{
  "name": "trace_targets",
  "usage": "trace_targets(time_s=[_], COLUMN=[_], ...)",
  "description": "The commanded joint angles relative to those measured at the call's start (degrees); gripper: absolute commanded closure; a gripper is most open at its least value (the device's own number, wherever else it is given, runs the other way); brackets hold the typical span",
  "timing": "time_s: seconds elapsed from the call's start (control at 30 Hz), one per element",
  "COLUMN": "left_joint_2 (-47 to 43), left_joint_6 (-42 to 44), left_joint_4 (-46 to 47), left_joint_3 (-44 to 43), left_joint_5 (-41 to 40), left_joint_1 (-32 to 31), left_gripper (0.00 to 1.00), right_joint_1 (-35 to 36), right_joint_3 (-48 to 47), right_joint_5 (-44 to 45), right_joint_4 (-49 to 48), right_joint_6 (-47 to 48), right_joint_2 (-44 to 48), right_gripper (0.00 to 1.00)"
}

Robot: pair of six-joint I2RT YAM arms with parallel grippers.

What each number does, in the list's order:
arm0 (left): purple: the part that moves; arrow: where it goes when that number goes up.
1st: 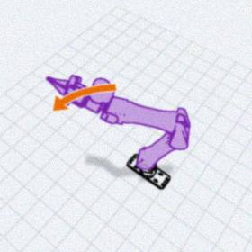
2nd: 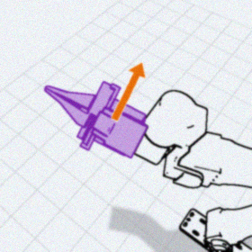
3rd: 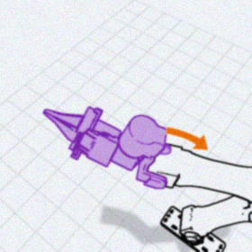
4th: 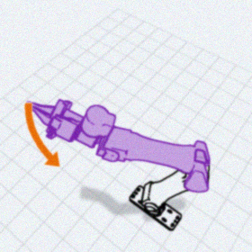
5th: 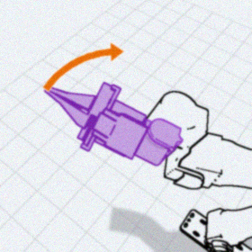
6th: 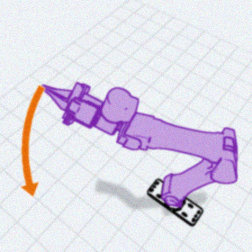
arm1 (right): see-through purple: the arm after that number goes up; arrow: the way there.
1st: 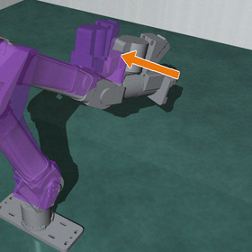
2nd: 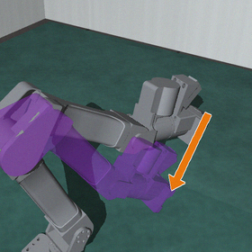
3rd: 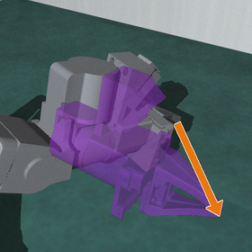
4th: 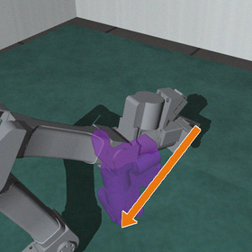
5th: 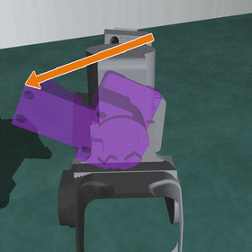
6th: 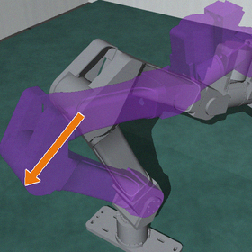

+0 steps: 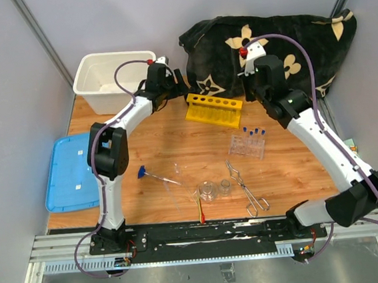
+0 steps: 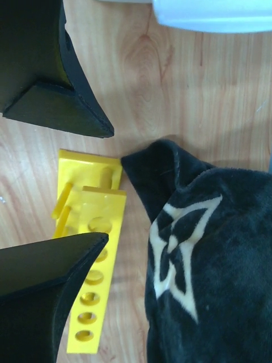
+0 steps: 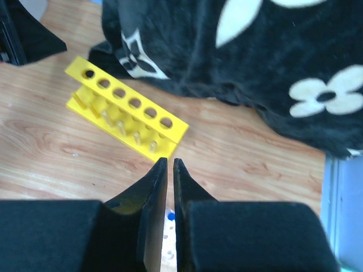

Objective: Organize the chemistry lab equipment
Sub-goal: Move the test tube rack to the center of the board.

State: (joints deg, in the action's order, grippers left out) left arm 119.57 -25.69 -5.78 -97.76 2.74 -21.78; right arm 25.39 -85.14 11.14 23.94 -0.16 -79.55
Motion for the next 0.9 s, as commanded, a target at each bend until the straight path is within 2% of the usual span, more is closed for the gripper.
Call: trace_targets(time_s=[0.0,0.3,0.57,0.87], left_joint_2=[4.95,9.18,12.46,11.63], left_joint_6=[1.37,-1.66,-2.52,-4.23], left_joint_4=[-3.47,-1.34,-1.68,-1.80], left_joint_3=[-6.30,-8.75,-12.38,-11.77], left_joint_5=[-0.11,6.63,8.99,9.66], left_joint_1=[0.15,-0.26,-3.54,-6.84], left_gripper=[0.29,0.29,0.29,0.30], right_joint_1=[-1.25,-3.27,-4.17,-4.58], right_joint_3=[5.07,9.75,10.13,10.07], right_joint_5=[4.35,3.50,3.04,1.97], right_joint_4=[3.30,3.78,3.74,3.74], right_joint_6=[0.10,-1.02,-1.07,-1.46], right_joint_2=[2.83,5.88,6.06,5.72], right_gripper=[0.90,0.91,0.92,0.92])
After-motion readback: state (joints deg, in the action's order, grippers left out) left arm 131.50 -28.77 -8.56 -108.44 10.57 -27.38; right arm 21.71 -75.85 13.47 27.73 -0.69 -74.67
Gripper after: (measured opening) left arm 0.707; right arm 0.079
